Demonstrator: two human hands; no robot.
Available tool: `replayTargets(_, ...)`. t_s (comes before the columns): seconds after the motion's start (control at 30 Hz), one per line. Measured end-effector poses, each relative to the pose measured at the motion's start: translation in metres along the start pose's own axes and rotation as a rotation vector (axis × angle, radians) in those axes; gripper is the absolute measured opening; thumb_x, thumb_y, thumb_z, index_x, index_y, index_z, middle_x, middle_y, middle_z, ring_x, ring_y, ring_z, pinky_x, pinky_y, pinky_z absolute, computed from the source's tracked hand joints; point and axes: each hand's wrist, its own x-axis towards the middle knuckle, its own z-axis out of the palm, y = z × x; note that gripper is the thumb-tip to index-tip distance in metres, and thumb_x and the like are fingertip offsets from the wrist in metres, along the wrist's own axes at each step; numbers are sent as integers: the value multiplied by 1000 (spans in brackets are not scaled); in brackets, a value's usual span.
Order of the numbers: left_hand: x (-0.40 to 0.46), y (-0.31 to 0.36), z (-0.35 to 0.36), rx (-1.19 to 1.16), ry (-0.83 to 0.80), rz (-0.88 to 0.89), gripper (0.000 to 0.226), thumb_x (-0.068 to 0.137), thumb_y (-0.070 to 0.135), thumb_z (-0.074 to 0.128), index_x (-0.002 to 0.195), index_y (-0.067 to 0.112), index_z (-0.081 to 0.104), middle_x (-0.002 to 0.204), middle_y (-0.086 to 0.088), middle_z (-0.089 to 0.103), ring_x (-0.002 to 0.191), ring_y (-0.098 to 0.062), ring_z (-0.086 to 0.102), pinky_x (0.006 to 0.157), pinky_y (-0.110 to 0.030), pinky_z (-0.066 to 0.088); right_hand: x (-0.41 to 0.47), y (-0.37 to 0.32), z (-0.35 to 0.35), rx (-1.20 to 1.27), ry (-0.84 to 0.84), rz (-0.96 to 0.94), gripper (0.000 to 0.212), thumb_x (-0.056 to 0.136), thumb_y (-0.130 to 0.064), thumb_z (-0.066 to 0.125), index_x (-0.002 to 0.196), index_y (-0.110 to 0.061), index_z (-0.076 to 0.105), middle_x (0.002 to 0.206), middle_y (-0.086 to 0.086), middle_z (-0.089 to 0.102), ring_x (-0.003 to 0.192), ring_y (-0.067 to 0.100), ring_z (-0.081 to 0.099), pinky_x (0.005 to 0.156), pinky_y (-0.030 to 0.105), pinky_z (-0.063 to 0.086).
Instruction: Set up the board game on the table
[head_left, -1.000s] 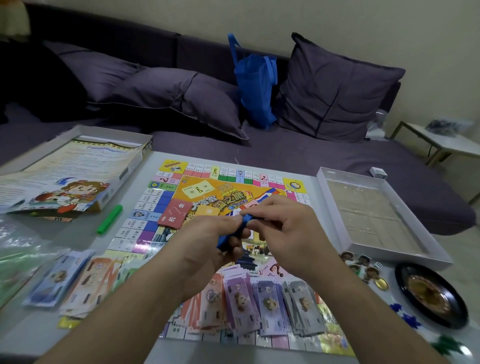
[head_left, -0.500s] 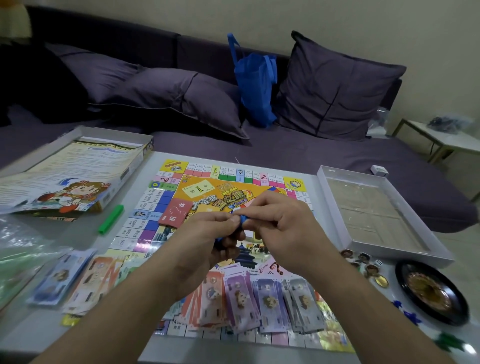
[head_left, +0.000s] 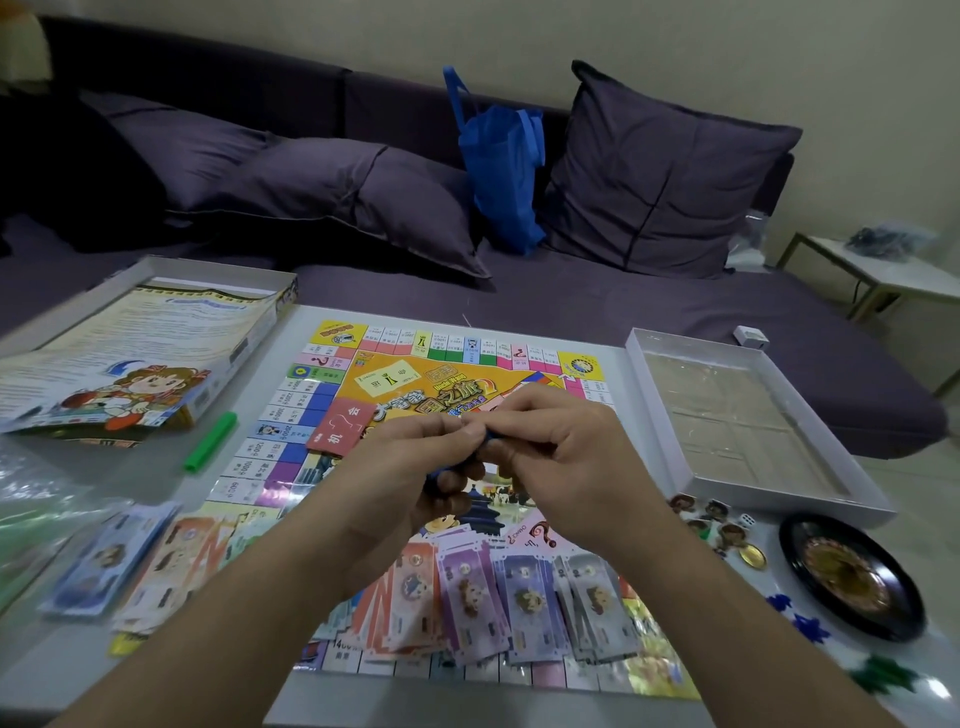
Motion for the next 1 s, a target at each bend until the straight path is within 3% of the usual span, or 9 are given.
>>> replayTargets(0.07, 2, 0, 1, -3, 14, 1, 22, 99, 14, 64, 107, -4, 72, 74, -6, 61, 61, -14, 46, 67, -33, 48, -2, -1, -1, 94, 44, 111, 32, 94, -4, 75, 122, -19, 79, 96, -11, 72, 87, 11, 69, 75, 21, 57)
replayTargets(0.17, 4, 0, 0, -39, 56, -5, 18, 99, 12, 65, 105, -3, 73, 77, -8, 62, 61, -14, 47, 67, -34, 49, -2, -3, -3, 311, 138, 259, 22, 90, 3, 76, 105, -14, 80, 85, 0, 78, 76, 20, 75, 69, 33, 62)
replayTargets(0.27, 5, 0, -3, -52, 76, -7, 16, 99, 12, 65, 101, -2, 73, 80, -9, 63, 60, -14, 48, 66, -34, 50, 0, -5, -4, 412, 185, 284, 18, 89, 8, 75, 94, -9, 77, 86, 5, 80, 83, 22, 79, 76, 44, 65)
replayTargets(0.4, 6, -1, -3, -60, 76, -14, 15, 99, 11, 65, 100, -1, 74, 79, -9, 64, 59, -13, 49, 65, -33, 51, 3, -12, -2, 499, 210, 337, 16, 89, 8, 75, 96, -6, 71, 90, 7, 81, 93, 21, 79, 89, 38, 61)
replayTargets(0.6, 5, -3, -2, -135, 15, -41, 20, 100, 11, 63, 106, -4, 73, 79, -9, 63, 63, -15, 48, 69, -32, 53, 3, -15, 15, 603, 291, 354, 17, 86, 1, 79, 88, -15, 79, 92, 10, 79, 94, 28, 76, 88, 43, 62)
replayTargets(0.7, 5, -5, -3, -153, -8, -51, 22, 100, 13, 63, 110, -4, 72, 82, -9, 61, 64, -15, 48, 66, -28, 55, 0, -16, 22, 669, 286, 402, 12, 87, -1, 79, 89, -13, 78, 93, 11, 79, 94, 29, 76, 84, 37, 61)
replayTargets(0.87, 1, -3, -5, -214, -85, -52, 23, 96, 15, 64, 108, -3, 73, 83, -9, 59, 63, -13, 44, 62, -24, 47, 0, -18, 24, 775, 295, 425, 5, 79, -14, 80, 82, -18, 79, 96, 14, 77, 100, 32, 74, 91, 42, 59)
replayTargets(1.0, -1, -3, -4, -259, -101, -58, 25, 98, 15, 61, 111, -4, 72, 82, -9, 57, 62, -13, 42, 60, -25, 41, -1, -22, 27, 741, 314, 390, 6, 81, -8, 80, 83, -13, 77, 94, 14, 77, 98, 31, 75, 89, 37, 60)
